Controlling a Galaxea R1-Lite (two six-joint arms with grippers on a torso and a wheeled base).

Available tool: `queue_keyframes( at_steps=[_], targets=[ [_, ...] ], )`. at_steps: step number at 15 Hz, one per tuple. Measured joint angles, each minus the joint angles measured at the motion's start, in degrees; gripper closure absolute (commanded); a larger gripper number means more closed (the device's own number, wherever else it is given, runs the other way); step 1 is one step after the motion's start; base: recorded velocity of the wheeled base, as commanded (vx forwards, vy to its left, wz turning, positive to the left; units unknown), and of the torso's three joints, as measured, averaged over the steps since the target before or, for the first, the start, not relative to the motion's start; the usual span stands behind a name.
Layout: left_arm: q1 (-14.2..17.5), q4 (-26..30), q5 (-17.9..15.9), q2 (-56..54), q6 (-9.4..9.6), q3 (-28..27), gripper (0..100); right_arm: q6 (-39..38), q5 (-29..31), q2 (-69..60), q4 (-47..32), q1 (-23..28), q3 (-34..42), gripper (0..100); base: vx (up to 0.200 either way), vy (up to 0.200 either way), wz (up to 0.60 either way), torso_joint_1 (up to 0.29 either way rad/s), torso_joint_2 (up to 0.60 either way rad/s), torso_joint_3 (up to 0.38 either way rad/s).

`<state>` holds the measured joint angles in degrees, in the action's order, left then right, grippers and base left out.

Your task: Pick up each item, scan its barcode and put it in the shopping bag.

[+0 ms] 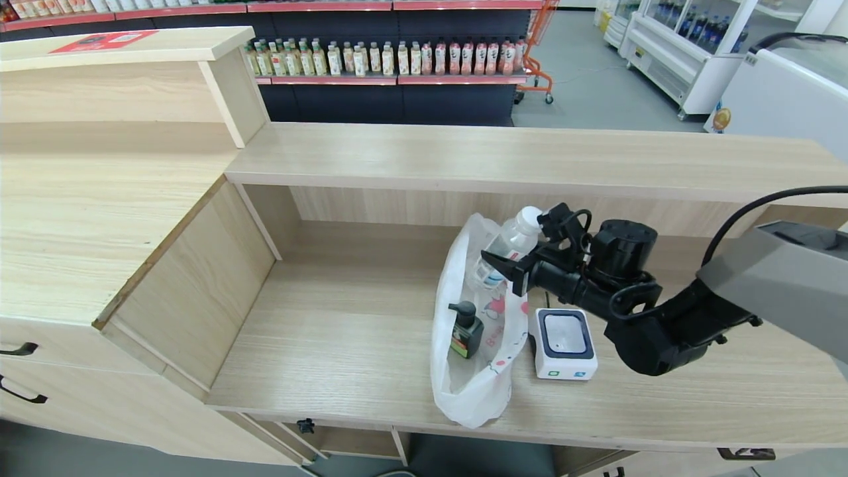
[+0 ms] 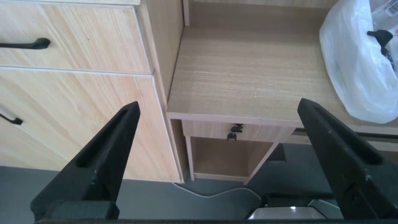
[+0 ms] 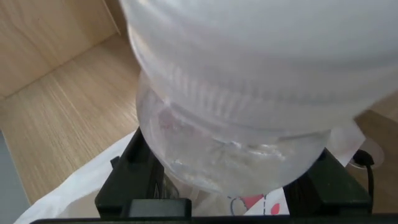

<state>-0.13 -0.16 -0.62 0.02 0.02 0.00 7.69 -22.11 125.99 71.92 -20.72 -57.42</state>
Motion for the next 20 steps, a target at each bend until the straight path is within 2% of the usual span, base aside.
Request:
queue_keyframes(
  at_steps=[4, 11, 20],
  targets=[
    [-0.02, 0.00, 0.00, 0.00, -0.02, 0.00, 0, -0.80, -2.08, 4.44, 2.85, 0.24, -1.54, 100, 0.000, 0.000, 0.00, 0.000, 0.00, 0.000],
    [-0.05, 0.00, 0.00, 0.00, -0.02, 0.00, 0, -0.74, -3.78, 11.67, 3.38, 0.00, -7.70, 100, 0.000, 0.000, 0.00, 0.000, 0.00, 0.000],
    [-0.05, 0.02, 0.00, 0.00, -0.02, 0.00, 0, -0.01, -3.78, 16.57, 3.47, 0.59, -8.18, 100, 0.000, 0.000, 0.00, 0.000, 0.00, 0.000]
  ],
)
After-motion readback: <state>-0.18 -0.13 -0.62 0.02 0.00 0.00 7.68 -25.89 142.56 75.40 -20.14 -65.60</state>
